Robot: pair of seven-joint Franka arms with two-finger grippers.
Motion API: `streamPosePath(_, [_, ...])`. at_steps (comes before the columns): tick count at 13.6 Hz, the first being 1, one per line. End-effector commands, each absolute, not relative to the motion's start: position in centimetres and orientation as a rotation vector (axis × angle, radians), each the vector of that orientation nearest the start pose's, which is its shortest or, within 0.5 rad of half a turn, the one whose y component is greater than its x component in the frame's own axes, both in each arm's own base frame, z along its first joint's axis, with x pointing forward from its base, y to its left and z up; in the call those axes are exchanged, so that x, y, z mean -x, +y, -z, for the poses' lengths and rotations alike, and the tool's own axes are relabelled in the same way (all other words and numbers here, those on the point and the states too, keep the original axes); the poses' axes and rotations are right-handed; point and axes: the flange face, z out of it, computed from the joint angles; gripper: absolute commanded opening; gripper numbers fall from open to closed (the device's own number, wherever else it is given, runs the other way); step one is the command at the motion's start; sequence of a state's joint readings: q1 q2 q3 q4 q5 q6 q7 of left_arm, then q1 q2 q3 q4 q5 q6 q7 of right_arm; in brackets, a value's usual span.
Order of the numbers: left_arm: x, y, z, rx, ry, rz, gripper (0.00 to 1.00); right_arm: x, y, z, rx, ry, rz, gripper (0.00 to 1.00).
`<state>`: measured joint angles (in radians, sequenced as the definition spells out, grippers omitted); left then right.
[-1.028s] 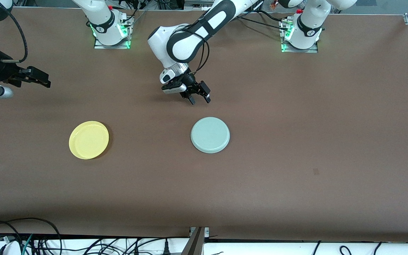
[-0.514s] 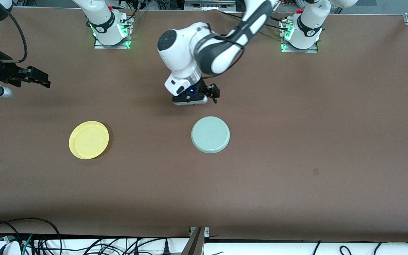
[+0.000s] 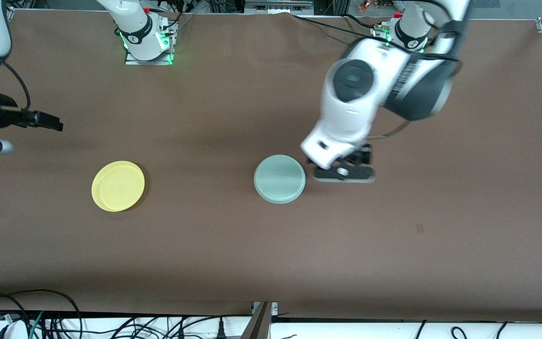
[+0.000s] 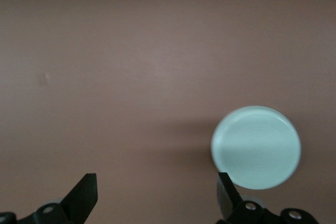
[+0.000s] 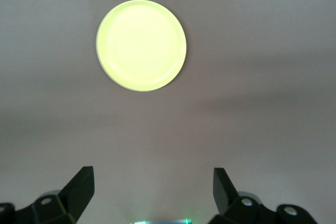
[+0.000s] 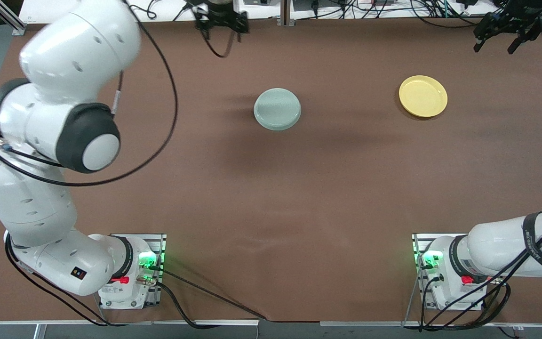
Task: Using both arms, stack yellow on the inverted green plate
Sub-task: 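Retract the left gripper while the right gripper grasps the yellow plate rim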
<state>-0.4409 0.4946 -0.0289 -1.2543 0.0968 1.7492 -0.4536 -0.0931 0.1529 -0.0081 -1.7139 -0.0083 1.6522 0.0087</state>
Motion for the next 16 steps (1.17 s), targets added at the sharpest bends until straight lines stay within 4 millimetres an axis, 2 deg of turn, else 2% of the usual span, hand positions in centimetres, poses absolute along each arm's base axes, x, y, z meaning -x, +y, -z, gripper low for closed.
streamPosePath(1, [-64.7,-21.6,-50.9,3.145,0.08,0.041,1.0,-60.8,-7.5,-40.7,3.103,0.198,-0.381,1.0])
streamPosePath(3, [-64.9,-14.6,-52.3,3.165,0.015,0.039,1.0,-62.0,-8.2,-36.0,3.102,0.208,-0.366,1.0])
streamPosePath(5, [-64.6,-8.5,-53.4,3.188,-0.001,0.04,1.0,-62.4,-9.5,-31.9,3.096,0.227,-0.365,1.0])
streamPosePath(7, [-64.0,-4.1,-54.3,3.194,-0.04,0.014,1.0,-62.5,-11.1,-28.7,3.055,0.194,-0.31,1.0])
streamPosePath(8, [-63.6,-2.7,-55.0,3.193,-0.076,0.005,1.0,-62.7,-11.7,-26.7,3.027,0.215,-0.284,1.0])
streamPosePath(10, [-62.6,0.3,-55.4,3.186,-0.081,-0.02,1.0,-63.0,-11.9,-23.9,2.997,0.253,-0.262,0.99])
streamPosePath(11, [-62.0,1.7,-55.1,3.185,-0.069,-0.038,1.0,-63.3,-11.9,-22.8,3.004,0.256,-0.229,0.95])
streamPosePath(12, [-61.2,2.8,-54.5,3.182,-0.083,-0.071,1.0,-63.3,-12.1,-21.3,3.007,0.26,-0.22,0.83])
streamPosePath(14, [-60.0,3.4,-54.3,3.18,-0.093,-0.093,1.0,-63.0,-12.4,-18.7,2.948,0.254,-0.222,0.49])
streamPosePath(15, [-60.1,3.3,-54.3,3.18,-0.096,-0.093,1.0,-62.9,-12.3,-18.3,2.908,0.258,-0.212,0.38])
streamPosePath(16, [-60.2,3.2,-54.1,3.179,-0.093,-0.103,1.0,-62.9,-12.3,-18.3,2.901,0.252,-0.208,0.22])
